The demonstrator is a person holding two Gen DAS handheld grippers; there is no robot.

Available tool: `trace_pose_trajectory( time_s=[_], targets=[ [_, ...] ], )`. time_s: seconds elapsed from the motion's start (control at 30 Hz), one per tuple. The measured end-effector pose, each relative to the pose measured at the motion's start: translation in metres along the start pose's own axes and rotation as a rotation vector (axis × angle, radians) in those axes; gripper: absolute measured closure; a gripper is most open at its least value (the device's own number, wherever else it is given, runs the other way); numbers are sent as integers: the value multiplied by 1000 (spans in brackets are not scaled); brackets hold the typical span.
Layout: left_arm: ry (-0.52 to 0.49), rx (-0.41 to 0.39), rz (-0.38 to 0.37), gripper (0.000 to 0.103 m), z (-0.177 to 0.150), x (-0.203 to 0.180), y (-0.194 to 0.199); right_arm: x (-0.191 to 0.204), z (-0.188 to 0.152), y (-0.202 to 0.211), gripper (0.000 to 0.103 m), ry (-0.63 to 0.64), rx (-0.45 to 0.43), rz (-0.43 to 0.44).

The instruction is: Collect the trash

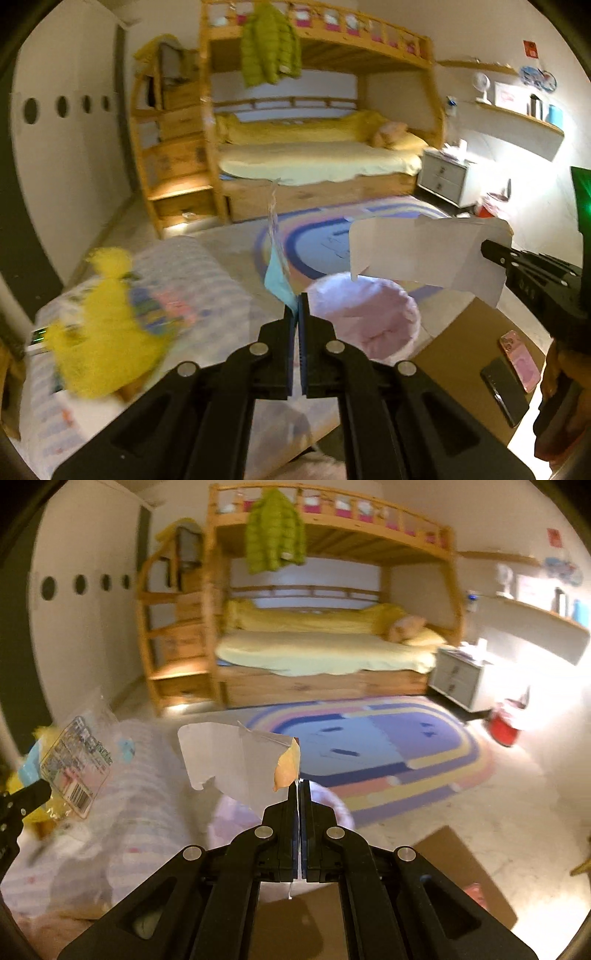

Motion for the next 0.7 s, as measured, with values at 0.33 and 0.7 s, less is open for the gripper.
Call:
trace_pose_trajectory(
  time_s=[0.33,0.7],
  targets=[
    [-63,73,-53,103,3,-52,-89,-32,-27,-70,103,20,128,-187],
    [-27,96,-90,59,19,-66,-135,-12,-32,-132,80,85,223,-156]
  ],
)
Point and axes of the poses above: each gripper's, at about its wrist camera, not at the fingertips, and y roughly against the way its jaws point, x to its left, z to its top, the point moved 5 cm from there along -y, roughly the way its jaws point, and after that the axes turned 15 degrees about y, right-handed, at the moved point
